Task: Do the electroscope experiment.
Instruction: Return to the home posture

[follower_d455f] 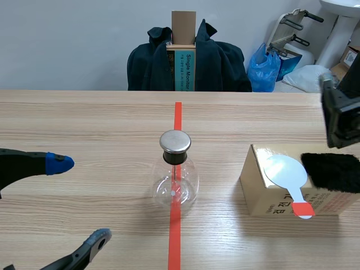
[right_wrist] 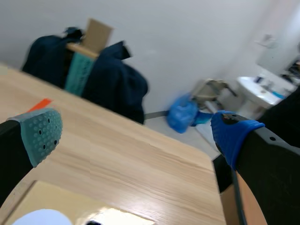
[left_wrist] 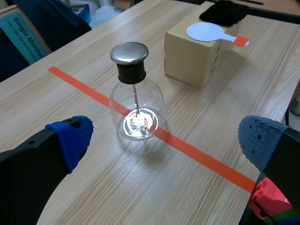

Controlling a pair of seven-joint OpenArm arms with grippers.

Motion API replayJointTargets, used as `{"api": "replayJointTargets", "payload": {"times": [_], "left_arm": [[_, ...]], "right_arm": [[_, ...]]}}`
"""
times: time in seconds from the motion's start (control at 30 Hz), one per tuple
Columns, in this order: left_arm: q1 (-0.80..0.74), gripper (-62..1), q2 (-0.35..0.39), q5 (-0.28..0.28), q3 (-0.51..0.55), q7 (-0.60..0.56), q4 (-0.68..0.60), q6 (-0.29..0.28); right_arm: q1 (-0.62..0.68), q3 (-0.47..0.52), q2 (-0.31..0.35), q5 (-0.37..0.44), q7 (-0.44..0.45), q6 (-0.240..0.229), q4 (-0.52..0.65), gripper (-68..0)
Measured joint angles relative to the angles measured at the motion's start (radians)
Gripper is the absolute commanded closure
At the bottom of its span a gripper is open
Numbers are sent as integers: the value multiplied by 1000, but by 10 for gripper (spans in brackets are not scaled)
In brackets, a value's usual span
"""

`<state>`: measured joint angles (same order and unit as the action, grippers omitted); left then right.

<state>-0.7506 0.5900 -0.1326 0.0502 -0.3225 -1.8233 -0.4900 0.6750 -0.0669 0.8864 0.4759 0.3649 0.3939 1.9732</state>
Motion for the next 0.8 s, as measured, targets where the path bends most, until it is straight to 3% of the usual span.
{"api": "replayJointTargets", "payload": {"times": [0.1,0.27,0.4,0.47,0.63,0.8], "left_arm": [[0,-623,0,0,0,-2,0,0],[0,-623,0,0,0,-3,0,0],[0,-623,0,0,0,-3,0,0],[0,-623,0,0,0,-2,0,0],[0,-623,0,0,0,-2,0,0],[0,-623,0,0,0,-2,0,0]], "right_arm": [[-65,0,0,-40,-111,-153,19,-671],[-85,0,-6,-47,-149,-348,19,-671],[-81,0,-39,-79,-157,-444,19,-671],[-81,0,-77,-95,-154,-462,19,-671],[-81,0,-187,-125,-143,-437,19,-671],[-81,0,-246,-124,-161,-436,19,-671]]}}
